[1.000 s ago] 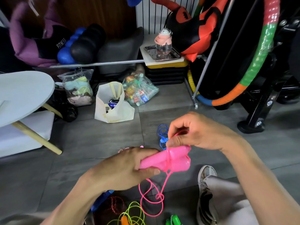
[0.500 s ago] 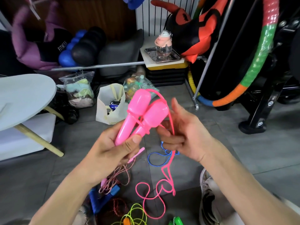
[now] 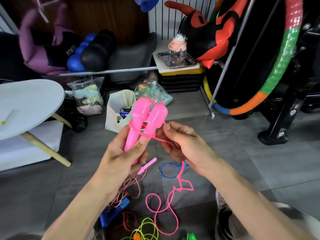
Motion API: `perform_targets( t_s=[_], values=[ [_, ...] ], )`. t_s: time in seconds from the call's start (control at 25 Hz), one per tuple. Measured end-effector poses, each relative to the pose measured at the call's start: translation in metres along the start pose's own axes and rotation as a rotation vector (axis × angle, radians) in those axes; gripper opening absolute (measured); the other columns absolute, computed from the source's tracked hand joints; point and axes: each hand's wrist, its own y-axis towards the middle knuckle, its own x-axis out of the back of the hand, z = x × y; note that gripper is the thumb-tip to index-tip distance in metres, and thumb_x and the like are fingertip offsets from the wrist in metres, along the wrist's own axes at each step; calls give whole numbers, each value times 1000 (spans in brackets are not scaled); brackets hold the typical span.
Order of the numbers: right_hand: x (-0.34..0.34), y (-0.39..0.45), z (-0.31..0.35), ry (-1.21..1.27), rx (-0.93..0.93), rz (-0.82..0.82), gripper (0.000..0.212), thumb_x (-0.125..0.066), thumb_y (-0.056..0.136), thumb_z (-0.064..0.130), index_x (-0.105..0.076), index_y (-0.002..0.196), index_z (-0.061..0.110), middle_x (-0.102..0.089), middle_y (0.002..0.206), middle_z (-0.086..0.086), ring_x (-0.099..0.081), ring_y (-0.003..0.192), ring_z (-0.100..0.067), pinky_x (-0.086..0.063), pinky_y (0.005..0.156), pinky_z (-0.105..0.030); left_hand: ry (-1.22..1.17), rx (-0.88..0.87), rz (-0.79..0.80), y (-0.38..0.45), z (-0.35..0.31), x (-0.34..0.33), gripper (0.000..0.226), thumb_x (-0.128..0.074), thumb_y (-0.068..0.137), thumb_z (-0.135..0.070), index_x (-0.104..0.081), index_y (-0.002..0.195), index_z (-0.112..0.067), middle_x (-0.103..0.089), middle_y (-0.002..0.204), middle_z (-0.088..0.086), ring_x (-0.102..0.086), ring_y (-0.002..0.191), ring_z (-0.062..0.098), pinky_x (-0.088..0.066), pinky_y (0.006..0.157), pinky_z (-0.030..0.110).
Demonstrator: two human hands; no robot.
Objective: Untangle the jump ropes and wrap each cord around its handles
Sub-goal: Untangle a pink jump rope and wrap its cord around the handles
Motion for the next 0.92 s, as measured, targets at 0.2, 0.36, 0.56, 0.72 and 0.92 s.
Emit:
perform_targets(
  t_s=[0.2,0.36,0.56,0.72,0.92],
  values=[
    [-6,-5,-8,-572,55,-106,29,-44,104,26,-62,85,14,-72,73,-5,-59,50,-19,-51,51,-31,140,12,-54,1,10,-6,14,-63,93,-20,-56,98,-9,-37,59,20,-27,41,14,-26,36,15],
    [-9,-8,-21,-1103,114,-146,11,-43,99,17,-54,96,16,-69,84,-4,-63,79,-31,-50,70,-42,251,14,-125,4,18,-11,11,-58,95,-18,-56,90,-9,-44,61,13,-34,45,15,-32,38,12],
    [-16,-15,-16,-1161,301,-370,14,-50,97,21,-52,83,21,-60,77,-4,-56,70,-32,-38,57,-39,265,14,-152,9,17,-13,8,-58,96,-22,-60,90,-18,-45,59,13,-32,38,10,-27,35,16],
    [-8,-15,-12,-1085,260,-372,18,-51,98,21,-54,82,13,-58,72,-3,-52,67,-31,-42,59,-42,272,10,-120,10,18,-13,7,-58,96,-23,-60,89,-24,-43,60,12,-30,40,11,-26,36,16],
    [-17,-21,-16,-1199,89,-164,38,-51,90,9,-48,126,21,-61,92,-2,-60,89,-32,-42,68,-39,498,-84,-165,11,22,-5,2,-59,93,-28,-59,91,-28,-52,63,-4,-48,57,17,-40,57,31]
  ],
)
